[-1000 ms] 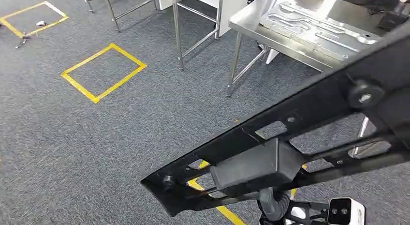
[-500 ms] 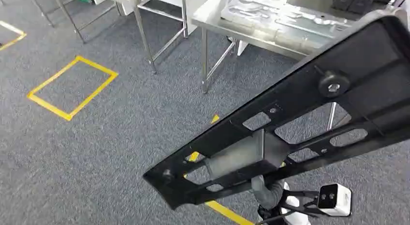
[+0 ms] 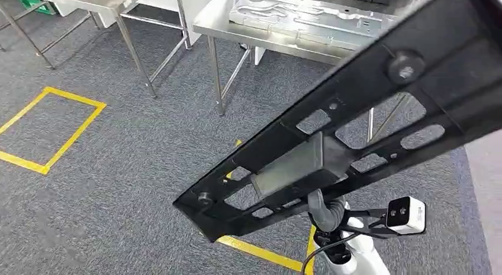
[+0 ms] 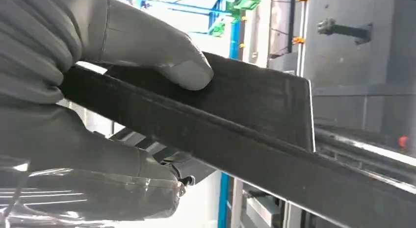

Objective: Take the parts from the cabinet and place them on the table.

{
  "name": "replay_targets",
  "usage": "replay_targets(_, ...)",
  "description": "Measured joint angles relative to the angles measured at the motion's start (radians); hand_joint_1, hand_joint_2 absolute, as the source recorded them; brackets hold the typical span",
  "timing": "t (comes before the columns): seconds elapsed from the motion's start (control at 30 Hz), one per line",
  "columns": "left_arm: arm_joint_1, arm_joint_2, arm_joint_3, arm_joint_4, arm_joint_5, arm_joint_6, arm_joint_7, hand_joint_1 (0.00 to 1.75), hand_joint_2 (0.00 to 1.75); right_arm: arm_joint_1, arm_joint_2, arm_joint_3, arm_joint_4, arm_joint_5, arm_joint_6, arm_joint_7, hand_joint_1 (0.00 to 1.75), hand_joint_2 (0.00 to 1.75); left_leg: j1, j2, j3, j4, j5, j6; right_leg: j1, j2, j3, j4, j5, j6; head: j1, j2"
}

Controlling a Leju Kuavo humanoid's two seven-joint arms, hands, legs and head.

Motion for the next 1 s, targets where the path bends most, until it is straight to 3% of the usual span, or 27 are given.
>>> replay_targets(0.03, 0.001, 0.0, 0.0, 0.0, -0.001, -0.002, 0.0, 0.0, 0.0, -0.006, 0.0, 0.0, 0.001, 0.0, -0.001, 0.002, 1.71, 1.75, -0.002, 0.013, 0.0, 0.0, -0.001, 0.002, -0.001, -0.027, -0.038, 0.075, -0.039, 0.004, 0.0, 0.0)
replay_targets(0.07, 0.004, 0.0, 0.0, 0.0, -0.003, -0.005, 0.0, 0.0, 0.0, -0.004, 0.0, 0.0, 0.002, 0.0, -0.002, 0.002, 1.71, 1.75, -0.002, 0.026, 0.0, 0.0, -0.002, 0.004, -0.005, -0.039, -0.082, 0.161, -0.076, 0.007, 0.0, 0.0)
replay_targets(0.1, 0.005, 0.0, 0.0, 0.0, -0.006, -0.008, 0.0, 0.0, 0.0, -0.001, 0.0, 0.0, 0.002, 0.0, -0.002, 0.002, 1.71, 1.75, -0.003, 0.039, 0.0, 0.0, -0.004, 0.004, -0.009, -0.042, -0.122, 0.234, -0.098, 0.011, 0.0, 0.0)
replay_targets(0.13, 0.005, 0.0, 0.0, 0.0, -0.007, -0.009, 0.0, 0.0, 0.0, 0.002, -0.002, 0.0, 0.002, 0.0, -0.002, 0.002, 1.71, 1.75, -0.002, 0.051, 0.001, 0.001, -0.005, 0.003, -0.013, -0.044, -0.141, 0.264, -0.095, 0.015, 0.0, 0.0)
replay_targets(0.17, 0.004, 0.0, 0.0, 0.0, -0.007, -0.009, 0.0, 0.0, 0.0, 0.004, -0.002, 0.0, 0.003, 0.0, -0.002, 0.002, 1.71, 1.75, -0.002, 0.063, 0.003, 0.001, -0.008, 0.001, -0.017, -0.047, -0.134, 0.243, -0.07, 0.018, 0.0, 0.0)
replay_targets(0.2, 0.004, -0.001, 0.0, 0.0, -0.008, -0.01, 0.0, 0.0, 0.0, 0.004, -0.002, 0.0, 0.002, 0.0, -0.002, 0.001, 1.71, 1.75, -0.001, 0.073, 0.007, 0.001, -0.011, -0.002, -0.02, -0.053, -0.104, 0.182, -0.03, 0.02, 0.0, 0.0)
replay_targets(0.23, 0.003, -0.002, 0.0, 0.0, -0.008, -0.011, 0.0, 0.0, 0.0, 0.004, -0.002, 0.0, 0.002, 0.001, -0.002, 0.001, 1.71, 1.75, -0.001, 0.084, 0.012, 0.001, -0.014, -0.006, -0.021, -0.066, -0.054, 0.086, 0.018, 0.019, 0.0, 0.0)
replay_targets(0.27, 0.001, -0.003, 0.0, 0.0, -0.008, -0.011, 0.0, 0.0, 0.0, 0.003, -0.002, 0.0, 0.002, 0.002, -0.002, 0.001, 1.71, 1.75, -0.001, 0.093, 0.019, 0.001, -0.019, -0.011, -0.021, -0.101, -0.003, -0.011, 0.056, 0.016, 0.0, 0.0)
replay_targets(0.3, 0.002, -0.003, 0.0, 0.0, -0.008, -0.011, 0.0, 0.0, 0.0, 0.002, -0.002, 0.0, 0.002, 0.002, -0.002, 0.001, 1.71, 1.75, -0.008, 0.102, 0.022, 0.003, -0.025, -0.019, -0.01, -0.138, 0.017, -0.053, 0.046, 0.014, 0.0, 0.0)
replay_targets(0.33, 0.001, -0.003, 0.0, 0.0, -0.008, -0.011, 0.001, 0.0, 0.0, 0.002, -0.002, 0.001, 0.001, 0.003, -0.003, 0.001, 1.71, 1.75, -0.01, 0.109, 0.024, 0.005, -0.029, -0.026, -0.008, -0.118, 0.014, -0.054, 0.051, 0.003, -0.001, 0.0)
replay_targets(0.43, -0.003, -0.003, 0.0, 0.0, -0.008, -0.011, 0.001, 0.0, 0.0, 0.004, -0.002, 0.0, 0.001, 0.003, -0.005, 0.001, 1.71, 1.75, -0.009, 0.142, 0.035, 0.0, -0.034, -0.043, -0.003, -0.082, 0.009, -0.053, 0.05, -0.013, 0.0, 0.0)
replay_targets(0.47, -0.006, -0.003, 0.0, 0.0, -0.008, -0.011, 0.001, 0.0, 0.0, 0.005, -0.002, 0.0, -0.001, 0.003, -0.004, 0.001, 1.71, 1.75, -0.002, 0.123, 0.034, 0.006, -0.045, -0.05, -0.015, -0.073, 0.016, -0.06, 0.054, -0.022, -0.001, 0.0)
replay_targets(0.5, -0.007, -0.005, 0.0, 0.0, -0.008, -0.011, 0.001, 0.0, 0.0, 0.002, -0.002, 0.0, -0.002, 0.003, -0.003, 0.0, 1.71, 1.75, -0.001, 0.072, 0.022, 0.042, -0.069, -0.052, -0.015, -0.064, 0.017, -0.061, 0.054, -0.027, 0.0, 0.0)
replay_targets(0.53, -0.006, -0.006, 0.0, 0.0, -0.008, -0.011, 0.002, 0.0, 0.0, -0.001, -0.002, 0.0, -0.002, 0.003, -0.003, 0.0, 1.71, 1.75, 0.001, 0.046, -0.009, 0.109, -0.106, -0.053, -0.014, -0.056, 0.017, -0.061, 0.054, -0.033, -0.001, 0.0)
replay_targets(0.6, 0.001, -0.006, 0.0, 0.0, -0.006, -0.009, 0.006, 0.0, 0.0, 0.001, -0.001, 0.0, -0.002, 0.003, -0.002, 0.001, 1.71, 1.75, 0.0, 0.029, -0.096, 0.281, -0.177, -0.056, -0.01, -0.03, 0.016, -0.06, 0.053, -0.038, -0.001, 0.0)
replay_targets(0.63, 0.004, -0.006, 0.0, 0.0, -0.006, -0.009, 0.008, 0.0, 0.0, 0.001, -0.001, 0.0, 0.0, 0.003, -0.002, 0.001, 1.71, 1.75, 0.0, 0.028, -0.126, 0.33, -0.182, -0.056, -0.008, -0.018, 0.017, -0.06, 0.053, -0.038, -0.001, 0.0)
replay_targets(0.67, 0.005, -0.006, 0.0, 0.0, -0.005, -0.009, 0.009, 0.0, 0.0, 0.0, -0.001, 0.0, 0.003, 0.006, -0.002, 0.001, 1.71, 1.75, 0.0, 0.028, -0.13, 0.325, -0.161, -0.054, -0.006, -0.009, 0.019, -0.06, 0.052, -0.039, -0.001, 0.0)
replay_targets(0.7, 0.005, -0.007, 0.0, 0.0, -0.003, -0.011, 0.009, 0.0, 0.0, -0.002, -0.001, 0.0, 0.005, 0.01, -0.002, 0.001, 1.71, 1.75, 0.0, 0.028, -0.112, 0.272, -0.118, -0.049, -0.005, -0.003, 0.021, -0.059, 0.051, -0.04, -0.001, 0.0)
replay_targets(0.77, 0.001, -0.007, 0.0, 0.0, -0.001, -0.018, 0.009, 0.0, 0.0, -0.005, -0.001, 0.0, 0.007, 0.018, -0.005, 0.004, 1.71, 1.75, -0.001, 0.024, -0.037, 0.094, -0.021, -0.039, -0.003, 0.01, 0.027, -0.057, 0.048, -0.037, -0.001, 0.0)
replay_targets(0.8, -0.001, -0.007, 0.0, 0.0, 0.0, -0.021, 0.009, 0.0, 0.0, -0.006, -0.001, 0.0, 0.007, 0.019, -0.006, 0.004, 1.71, 1.75, -0.002, 0.012, -0.012, 0.029, -0.01, -0.031, -0.003, 0.013, 0.027, -0.055, 0.046, -0.034, 0.0, 0.0)
replay_targets(0.83, -0.003, -0.007, 0.0, 0.0, 0.0, -0.023, 0.009, 0.0, 0.0, -0.008, -0.002, 0.0, 0.007, 0.021, -0.008, 0.004, 1.71, 1.75, -0.008, 0.01, -0.01, 0.017, -0.013, -0.028, 0.003, 0.016, 0.023, -0.05, 0.044, -0.028, -0.001, 0.0)
replay_targets(0.93, -0.003, -0.007, 0.0, 0.0, 0.002, -0.027, 0.008, 0.0, 0.0, -0.007, -0.002, 0.001, 0.006, 0.024, -0.022, 0.005, 1.71, 1.75, -0.013, 0.012, -0.01, 0.017, -0.007, -0.015, -0.003, 0.018, 0.022, -0.057, 0.048, -0.009, 0.0, 0.0)
replay_targets(0.97, -0.003, -0.009, 0.0, 0.0, 0.002, -0.029, 0.007, 0.0, 0.0, -0.007, -0.002, 0.0, 0.005, 0.024, -0.026, 0.005, 1.71, 1.75, -0.003, 0.016, -0.006, 0.007, 0.0, -0.006, 0.002, 0.015, 0.022, -0.054, 0.044, -0.003, -0.001, 0.0)
replay_targets(1.0, -0.004, -0.01, 0.0, 0.0, 0.002, -0.03, 0.006, 0.0, 0.0, -0.007, -0.002, 0.0, 0.003, 0.024, -0.027, 0.005, 1.71, 1.75, -0.003, 0.018, -0.004, 0.001, 0.003, -0.001, 0.0, -0.013, 0.016, -0.034, 0.026, 0.001, 0.0, 0.0)
